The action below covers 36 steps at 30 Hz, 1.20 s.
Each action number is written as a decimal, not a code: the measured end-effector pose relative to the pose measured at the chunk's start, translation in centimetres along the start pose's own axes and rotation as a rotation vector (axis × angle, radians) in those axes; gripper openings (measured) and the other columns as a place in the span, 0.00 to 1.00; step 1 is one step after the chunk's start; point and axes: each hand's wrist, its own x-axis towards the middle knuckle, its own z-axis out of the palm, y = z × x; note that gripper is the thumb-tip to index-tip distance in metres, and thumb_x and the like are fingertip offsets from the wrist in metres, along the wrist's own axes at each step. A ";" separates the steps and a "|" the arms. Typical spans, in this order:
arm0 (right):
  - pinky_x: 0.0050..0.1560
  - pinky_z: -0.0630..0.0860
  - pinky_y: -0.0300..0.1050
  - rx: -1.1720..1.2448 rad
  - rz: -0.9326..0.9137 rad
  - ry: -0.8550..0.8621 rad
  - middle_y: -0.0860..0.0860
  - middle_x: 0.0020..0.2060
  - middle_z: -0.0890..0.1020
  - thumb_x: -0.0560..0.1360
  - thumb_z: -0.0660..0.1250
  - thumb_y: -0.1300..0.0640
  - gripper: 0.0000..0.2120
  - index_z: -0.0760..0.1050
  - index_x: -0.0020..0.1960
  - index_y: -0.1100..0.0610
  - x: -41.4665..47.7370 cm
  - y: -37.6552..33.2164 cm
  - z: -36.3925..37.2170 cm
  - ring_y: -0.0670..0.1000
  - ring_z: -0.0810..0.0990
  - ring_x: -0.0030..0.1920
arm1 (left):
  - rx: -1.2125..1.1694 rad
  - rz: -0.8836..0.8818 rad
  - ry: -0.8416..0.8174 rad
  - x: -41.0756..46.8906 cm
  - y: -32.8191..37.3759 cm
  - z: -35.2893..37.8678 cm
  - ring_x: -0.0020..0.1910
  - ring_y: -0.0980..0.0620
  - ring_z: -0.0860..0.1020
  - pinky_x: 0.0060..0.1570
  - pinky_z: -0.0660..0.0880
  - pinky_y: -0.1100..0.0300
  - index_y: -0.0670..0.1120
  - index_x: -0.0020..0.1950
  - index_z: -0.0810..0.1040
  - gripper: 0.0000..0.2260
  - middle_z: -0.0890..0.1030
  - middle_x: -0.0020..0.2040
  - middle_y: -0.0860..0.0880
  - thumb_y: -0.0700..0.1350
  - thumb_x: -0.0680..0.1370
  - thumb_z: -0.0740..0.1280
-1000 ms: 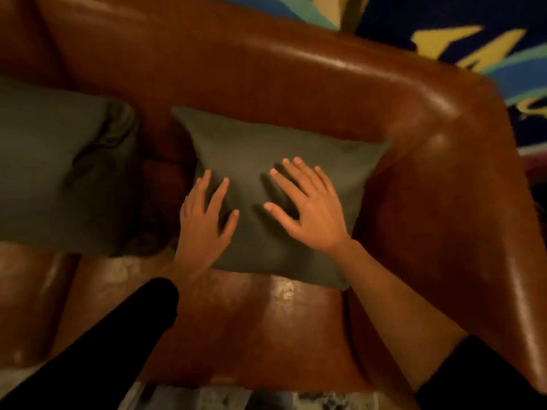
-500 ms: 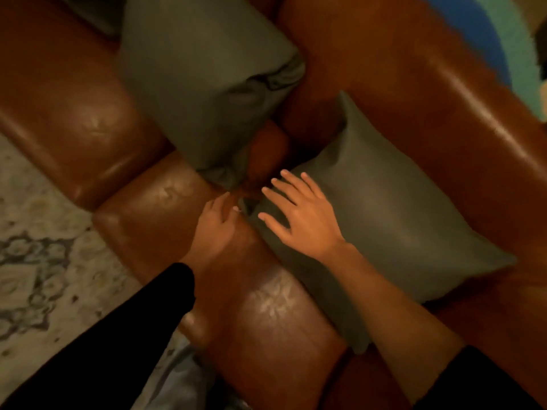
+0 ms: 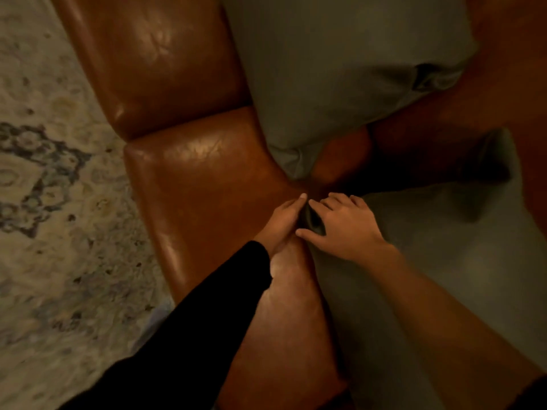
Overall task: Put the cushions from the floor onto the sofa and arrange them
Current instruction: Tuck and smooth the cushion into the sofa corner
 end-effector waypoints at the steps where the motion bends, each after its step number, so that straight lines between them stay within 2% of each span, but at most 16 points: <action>1: 0.71 0.56 0.54 -0.022 0.000 -0.021 0.52 0.70 0.69 0.76 0.52 0.32 0.35 0.59 0.75 0.52 0.3 0.1 0.5 0.53 0.61 0.73 | -0.053 -0.006 -0.010 0.3 -0.4 0.3 0.54 0.53 0.79 0.51 0.77 0.58 0.42 0.65 0.73 0.19 0.79 0.59 0.46 0.52 0.79 0.64; 3: 0.70 0.57 0.54 -0.063 0.011 -0.033 0.54 0.69 0.71 0.75 0.49 0.30 0.37 0.59 0.75 0.52 0.6 0.5 1.2 0.54 0.63 0.72 | -0.109 0.011 0.007 0.9 -1.2 0.6 0.54 0.53 0.79 0.50 0.77 0.59 0.42 0.65 0.74 0.19 0.79 0.59 0.46 0.51 0.79 0.65; 7: 0.69 0.56 0.56 -0.090 0.057 -0.033 0.55 0.65 0.75 0.66 0.35 0.28 0.47 0.65 0.72 0.53 0.7 0.7 1.1 0.56 0.69 0.68 | -0.144 0.068 0.169 1.5 -2.7 -0.1 0.58 0.46 0.78 0.61 0.74 0.49 0.39 0.63 0.75 0.19 0.79 0.60 0.41 0.52 0.79 0.65; 9: 0.70 0.54 0.57 -0.116 0.060 -0.033 0.54 0.66 0.74 0.71 0.38 0.28 0.42 0.64 0.73 0.52 0.7 0.8 1.3 0.56 0.68 0.68 | -0.167 0.067 0.249 1.6 -3.5 -0.2 0.57 0.44 0.79 0.61 0.75 0.46 0.38 0.63 0.75 0.21 0.80 0.58 0.41 0.54 0.79 0.63; 12: 0.70 0.54 0.57 -0.133 0.078 -0.049 0.53 0.66 0.72 0.79 0.44 0.36 0.30 0.64 0.72 0.51 0.8 0.6 1.5 0.55 0.67 0.67 | -0.186 0.050 0.342 1.1 -3.9 0.4 0.56 0.44 0.79 0.59 0.75 0.45 0.39 0.63 0.74 0.22 0.80 0.58 0.42 0.55 0.80 0.61; 18: 0.63 0.61 0.55 -0.182 0.065 -0.011 0.57 0.62 0.73 0.82 0.44 0.45 0.24 0.72 0.63 0.57 2.2 1.4 1.0 0.58 0.68 0.63 | -0.135 0.203 0.259 0.3 -3.5 -0.3 0.62 0.49 0.75 0.64 0.72 0.49 0.44 0.66 0.72 0.15 0.76 0.63 0.46 0.49 0.81 0.61; 20: 0.57 0.67 0.55 -0.181 0.035 -0.004 0.60 0.55 0.78 0.82 0.45 0.46 0.24 0.75 0.57 0.59 2.5 1.9 1.2 0.61 0.74 0.57 | -0.045 0.229 0.291 0.3 -4.0 -0.3 0.59 0.49 0.77 0.62 0.74 0.49 0.45 0.62 0.75 0.13 0.78 0.60 0.46 0.51 0.82 0.60; 22: 0.46 0.74 0.55 -0.188 0.039 -0.037 0.62 0.41 0.81 0.79 0.48 0.47 0.25 0.78 0.45 0.62 2.3 1.9 0.9 0.62 0.79 0.42 | 0.025 0.229 0.366 0.2 -4.1 0.3 0.56 0.49 0.78 0.59 0.75 0.49 0.47 0.58 0.77 0.14 0.80 0.57 0.47 0.54 0.81 0.60; 23: 0.43 0.75 0.54 -0.200 0.029 0.027 0.62 0.38 0.81 0.78 0.49 0.46 0.24 0.78 0.43 0.62 2.4 2.3 1.1 0.62 0.79 0.39 | 0.041 0.229 0.403 0.1 -4.1 0.5 0.55 0.49 0.78 0.58 0.76 0.50 0.47 0.57 0.77 0.14 0.80 0.55 0.47 0.55 0.80 0.62; 25: 0.52 0.72 0.53 -0.159 0.025 -0.002 0.61 0.49 0.80 0.81 0.49 0.45 0.23 0.76 0.53 0.60 2.7 2.5 0.6 0.61 0.77 0.51 | -0.064 0.214 0.410 -0.1 -4.0 0.4 0.53 0.51 0.79 0.53 0.77 0.54 0.46 0.56 0.77 0.12 0.80 0.53 0.48 0.53 0.79 0.64; 27: 0.61 0.65 0.53 -0.083 0.028 -0.072 0.57 0.61 0.75 0.81 0.47 0.42 0.24 0.71 0.62 0.56 3.2 3.1 0.0 0.58 0.70 0.62 | -0.341 0.139 0.255 -0.8 -4.0 0.1 0.51 0.53 0.78 0.47 0.77 0.58 0.46 0.61 0.75 0.12 0.79 0.55 0.47 0.49 0.81 0.62; 29: 0.65 0.62 0.54 -0.091 0.027 -0.155 0.56 0.66 0.71 0.81 0.44 0.40 0.26 0.69 0.67 0.54 3.7 3.4 -1.0 0.57 0.66 0.67 | -0.510 0.046 0.135 -1.9 -4.9 -0.1 0.47 0.53 0.77 0.42 0.75 0.61 0.45 0.68 0.71 0.15 0.78 0.55 0.48 0.44 0.82 0.59; 31: 0.67 0.59 0.56 -0.192 0.048 -0.227 0.56 0.69 0.68 0.80 0.43 0.37 0.29 0.67 0.69 0.52 3.8 3.6 -1.4 0.57 0.63 0.70 | -0.418 -0.040 0.104 -2.9 -6.4 0.4 0.46 0.52 0.77 0.39 0.73 0.62 0.45 0.69 0.71 0.16 0.79 0.53 0.47 0.41 0.81 0.57; 33: 0.68 0.58 0.56 -0.227 0.056 -0.267 0.55 0.70 0.68 0.80 0.43 0.38 0.29 0.67 0.70 0.51 3.7 3.8 -1.1 0.57 0.63 0.70 | -0.324 -0.080 0.110 -3.2 -7.3 1.2 0.58 0.45 0.77 0.43 0.74 0.61 0.44 0.66 0.73 0.14 0.78 0.62 0.41 0.44 0.82 0.59; 34: 0.67 0.59 0.55 -0.235 0.034 -0.243 0.55 0.69 0.69 0.80 0.44 0.39 0.27 0.68 0.69 0.52 3.5 3.8 -0.9 0.56 0.65 0.69 | -0.291 -0.088 0.123 -3.2 -7.3 1.7 0.62 0.41 0.75 0.45 0.75 0.61 0.44 0.65 0.74 0.13 0.76 0.64 0.39 0.46 0.82 0.60; 36: 0.64 0.62 0.53 -0.230 -0.037 -0.168 0.53 0.65 0.74 0.82 0.46 0.43 0.23 0.71 0.65 0.53 3.4 3.6 -0.5 0.55 0.69 0.66 | -0.217 -0.080 0.171 -3.1 -6.9 2.3 0.62 0.42 0.76 0.55 0.76 0.53 0.44 0.60 0.75 0.10 0.78 0.62 0.41 0.46 0.81 0.62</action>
